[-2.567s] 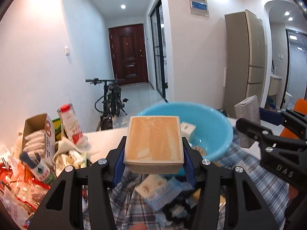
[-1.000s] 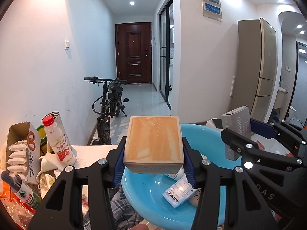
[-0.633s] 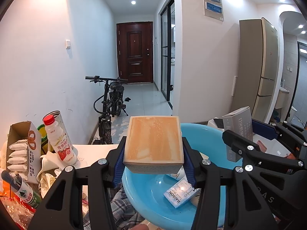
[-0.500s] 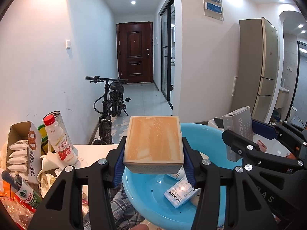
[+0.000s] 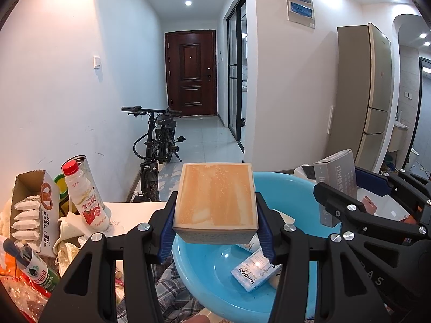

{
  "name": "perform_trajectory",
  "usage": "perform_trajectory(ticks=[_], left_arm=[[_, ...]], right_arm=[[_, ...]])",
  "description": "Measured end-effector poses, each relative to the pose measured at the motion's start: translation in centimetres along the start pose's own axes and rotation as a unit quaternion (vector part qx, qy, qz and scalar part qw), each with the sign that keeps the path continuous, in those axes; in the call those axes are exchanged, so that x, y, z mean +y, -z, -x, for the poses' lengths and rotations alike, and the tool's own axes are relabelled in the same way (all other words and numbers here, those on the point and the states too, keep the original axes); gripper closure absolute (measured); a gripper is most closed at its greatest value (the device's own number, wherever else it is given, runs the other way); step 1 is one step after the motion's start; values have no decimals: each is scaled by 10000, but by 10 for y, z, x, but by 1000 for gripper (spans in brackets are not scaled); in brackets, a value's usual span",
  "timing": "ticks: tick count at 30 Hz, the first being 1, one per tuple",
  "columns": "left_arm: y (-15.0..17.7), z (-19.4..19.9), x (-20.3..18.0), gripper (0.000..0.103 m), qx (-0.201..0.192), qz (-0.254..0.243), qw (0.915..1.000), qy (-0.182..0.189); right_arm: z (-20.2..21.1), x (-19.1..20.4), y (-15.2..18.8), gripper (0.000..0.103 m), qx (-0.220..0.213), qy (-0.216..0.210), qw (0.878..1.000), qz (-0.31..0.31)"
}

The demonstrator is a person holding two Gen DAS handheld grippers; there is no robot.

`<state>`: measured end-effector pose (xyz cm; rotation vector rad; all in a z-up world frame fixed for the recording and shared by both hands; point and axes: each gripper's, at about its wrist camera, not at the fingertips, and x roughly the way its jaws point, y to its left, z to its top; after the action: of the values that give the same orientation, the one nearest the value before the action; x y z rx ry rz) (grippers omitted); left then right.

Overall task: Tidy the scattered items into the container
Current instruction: 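Hold the tan box and grey box above the basin with both grippers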

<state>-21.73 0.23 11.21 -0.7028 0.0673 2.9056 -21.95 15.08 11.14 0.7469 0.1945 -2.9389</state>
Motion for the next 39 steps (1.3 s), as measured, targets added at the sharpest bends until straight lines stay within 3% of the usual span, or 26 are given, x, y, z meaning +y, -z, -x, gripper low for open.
perform_trajectory(ticks=[39], left_arm=[[2, 0, 0, 54, 8, -8, 10000, -54]], right_arm=[[3, -7, 9, 53, 22, 60, 10000, 35]])
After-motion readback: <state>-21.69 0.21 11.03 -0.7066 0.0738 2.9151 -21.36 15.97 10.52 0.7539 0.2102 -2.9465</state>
